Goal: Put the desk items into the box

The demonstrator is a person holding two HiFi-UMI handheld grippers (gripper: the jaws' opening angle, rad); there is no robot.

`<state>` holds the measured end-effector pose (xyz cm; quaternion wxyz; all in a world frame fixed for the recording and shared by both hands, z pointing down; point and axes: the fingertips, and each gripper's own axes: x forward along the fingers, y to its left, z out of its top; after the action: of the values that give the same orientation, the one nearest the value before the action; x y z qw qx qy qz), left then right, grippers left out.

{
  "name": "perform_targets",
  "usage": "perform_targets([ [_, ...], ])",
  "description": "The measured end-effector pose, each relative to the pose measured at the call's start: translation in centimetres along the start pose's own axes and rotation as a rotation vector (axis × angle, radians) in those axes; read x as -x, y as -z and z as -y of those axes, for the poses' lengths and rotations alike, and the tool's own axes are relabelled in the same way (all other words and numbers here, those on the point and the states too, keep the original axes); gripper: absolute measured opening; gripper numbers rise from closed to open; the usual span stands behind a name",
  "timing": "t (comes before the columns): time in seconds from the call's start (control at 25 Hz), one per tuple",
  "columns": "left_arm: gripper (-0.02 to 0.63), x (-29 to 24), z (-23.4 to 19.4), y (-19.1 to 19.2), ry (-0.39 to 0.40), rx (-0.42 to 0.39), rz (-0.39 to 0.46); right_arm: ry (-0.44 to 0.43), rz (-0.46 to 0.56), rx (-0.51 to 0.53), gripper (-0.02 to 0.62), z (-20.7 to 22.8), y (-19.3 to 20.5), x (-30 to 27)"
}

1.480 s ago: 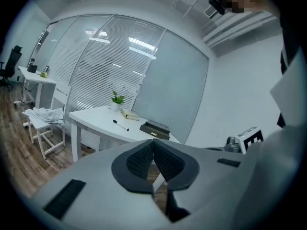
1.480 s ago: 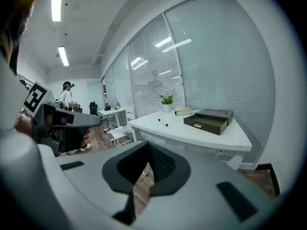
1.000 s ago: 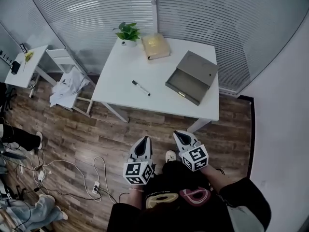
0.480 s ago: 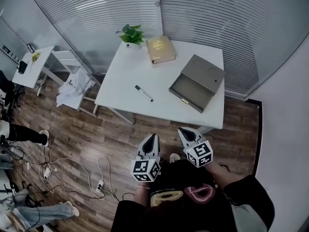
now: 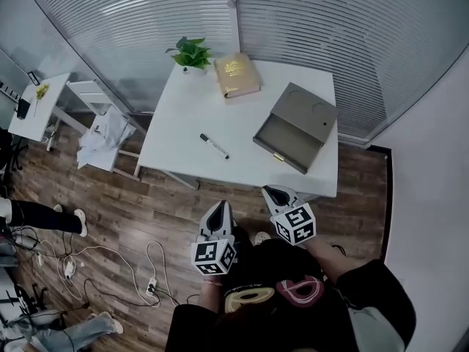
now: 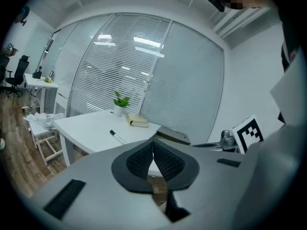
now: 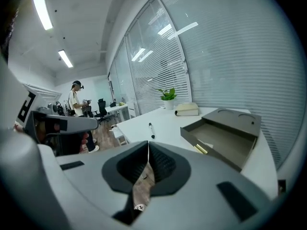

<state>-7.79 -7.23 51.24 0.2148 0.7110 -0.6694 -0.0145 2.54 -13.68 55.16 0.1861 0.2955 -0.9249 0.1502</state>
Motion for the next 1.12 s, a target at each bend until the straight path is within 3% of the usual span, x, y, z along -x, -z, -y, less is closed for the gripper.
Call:
perform_targets([
  [0.24, 0.017, -0.7, -3.2, -1.9, -0.004, -0.001, 0.01, 0.0, 0.0, 0.0, 0.018, -0.5, -2.3, -3.1],
  [0.36, 0.017, -1.1, -4.9, -2.5, -0.006, 0.003, 0.011, 0.0, -0.008, -0.005, 0.103, -0.8, -3.1, -4.8],
  [0.68, 0.017, -2.1, -8.7, -3.7, -0.003, -0.001, 0.007, -0.041, -0.03, 0.001, 0.167, -2.2, -4.5, -9.1],
  [1.12, 0.017, -3.4, -12.2, -5.2, 0.026, -0.019, -0.005, -0.025, -0.063, 0.035, 0.19, -2.5, -6.5, -14.5],
])
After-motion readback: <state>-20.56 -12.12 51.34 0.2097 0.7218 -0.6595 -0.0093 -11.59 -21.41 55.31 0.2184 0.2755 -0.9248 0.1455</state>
